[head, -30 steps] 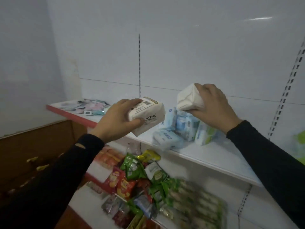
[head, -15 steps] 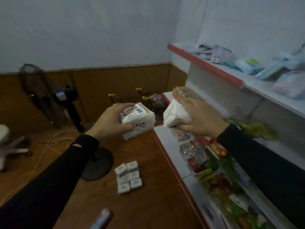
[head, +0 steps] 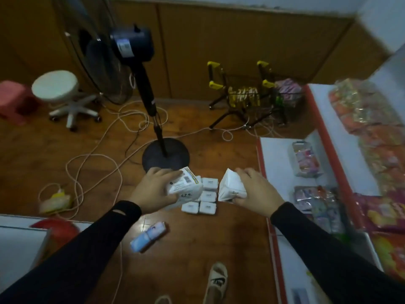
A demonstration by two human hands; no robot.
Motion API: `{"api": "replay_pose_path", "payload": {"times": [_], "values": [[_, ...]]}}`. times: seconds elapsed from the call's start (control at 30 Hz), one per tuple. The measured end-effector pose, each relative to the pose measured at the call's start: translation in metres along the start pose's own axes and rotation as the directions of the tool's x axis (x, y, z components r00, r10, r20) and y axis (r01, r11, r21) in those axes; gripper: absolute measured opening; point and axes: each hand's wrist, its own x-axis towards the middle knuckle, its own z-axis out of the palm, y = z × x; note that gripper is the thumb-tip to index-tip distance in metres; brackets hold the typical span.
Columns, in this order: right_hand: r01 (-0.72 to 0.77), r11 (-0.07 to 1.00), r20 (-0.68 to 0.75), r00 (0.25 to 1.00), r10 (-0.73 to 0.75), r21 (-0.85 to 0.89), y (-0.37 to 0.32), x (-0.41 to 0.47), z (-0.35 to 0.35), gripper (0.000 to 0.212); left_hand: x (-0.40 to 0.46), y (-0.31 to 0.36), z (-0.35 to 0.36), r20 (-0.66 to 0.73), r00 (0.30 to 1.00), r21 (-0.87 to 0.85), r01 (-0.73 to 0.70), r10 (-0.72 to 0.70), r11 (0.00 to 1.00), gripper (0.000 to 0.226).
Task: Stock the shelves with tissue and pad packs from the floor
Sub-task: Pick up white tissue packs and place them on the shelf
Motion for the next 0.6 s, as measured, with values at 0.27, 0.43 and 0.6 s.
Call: {"api": "replay_pose_path", "payload": {"times": [0.27, 0.43, 0.6], "values": [[-0.137, 0.988, 0.119, 0.985, 0.127, 0.078, 0.080, 0.103, 0.190, 0.080, 0.101, -0.094, 0.191, 0.126, 0.990, 0.029, 0.055, -0.059, 0.998, 0.082], [-0.159, 0.986, 0.167, 0.975, 0.149, 0.050, 0.115, 0.168, 0.341, 0.078, 0.154, -0.172, 0.334, 0.184, 0.983, 0.077, 0.002, -0.017, 0.997, 0.079], [-0.042, 0.998, 0.068, 0.997, 0.045, -0.038, 0.148, 0.253, 0.477, 0.073, 0.217, -0.251, 0.464, 0.207, 0.976, 0.131, -0.102, 0.073, 0.986, 0.071]]}}
